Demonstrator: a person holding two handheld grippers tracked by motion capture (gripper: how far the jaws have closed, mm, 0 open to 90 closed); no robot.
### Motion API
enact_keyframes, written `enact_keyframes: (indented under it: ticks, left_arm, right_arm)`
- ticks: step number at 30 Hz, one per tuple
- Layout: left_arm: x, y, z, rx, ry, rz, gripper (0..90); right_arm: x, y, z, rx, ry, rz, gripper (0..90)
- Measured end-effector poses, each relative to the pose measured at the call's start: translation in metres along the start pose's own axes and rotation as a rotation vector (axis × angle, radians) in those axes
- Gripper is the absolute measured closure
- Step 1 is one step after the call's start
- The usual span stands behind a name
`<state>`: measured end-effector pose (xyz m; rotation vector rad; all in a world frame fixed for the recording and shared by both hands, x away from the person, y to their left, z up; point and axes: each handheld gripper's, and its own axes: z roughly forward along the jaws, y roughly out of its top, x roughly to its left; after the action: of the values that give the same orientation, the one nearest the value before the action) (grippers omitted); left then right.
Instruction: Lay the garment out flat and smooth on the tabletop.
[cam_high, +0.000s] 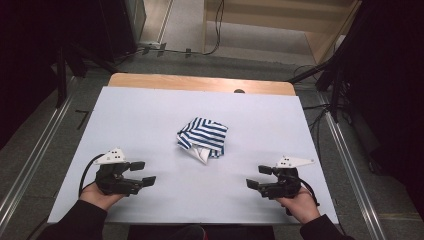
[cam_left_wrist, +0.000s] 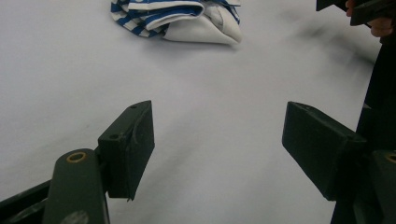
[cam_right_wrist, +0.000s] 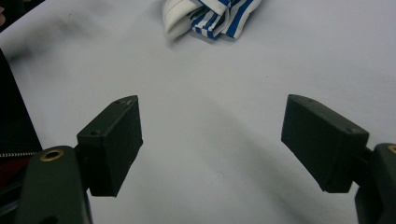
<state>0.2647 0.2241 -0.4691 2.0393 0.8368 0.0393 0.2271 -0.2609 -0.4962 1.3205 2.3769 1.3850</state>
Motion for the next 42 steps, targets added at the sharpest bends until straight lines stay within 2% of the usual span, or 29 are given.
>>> enact_keyframes:
  ticks: [14,18,27,33,38,41,42]
  left_arm:
    - [0.0,0.0,0.001,0.003,0.005,0.003,25.8]
    - [-0.001,0.004,0.0,-0.021,0.021,0.012,28.1]
    - [-0.004,0.017,0.017,-0.006,0.0,0.009,28.0]
    - [-0.005,0.025,0.024,-0.011,0.005,0.017,27.5]
    - [-0.007,0.03,0.032,0.003,0.012,0.033,23.2]
    - [-0.007,0.033,0.036,0.007,0.008,0.025,23.0]
    - [-0.006,0.034,0.037,0.014,0.01,0.016,19.8]
  right_arm:
    - [0.0,0.0,0.001,0.004,0.002,-0.001,18.9]
    - [0.0,0.0,0.001,0.008,-0.003,-0.003,18.9]
    - [0.001,0.0,0.003,0.016,0.0,-0.004,19.0]
    - [0.001,0.0,0.004,0.022,-0.005,-0.009,19.0]
    - [0.001,0.0,0.004,0.023,-0.004,-0.013,19.0]
    - [0.002,0.0,0.004,0.024,-0.002,-0.012,19.0]
    - [0.001,0.0,0.004,0.026,-0.004,-0.012,19.0]
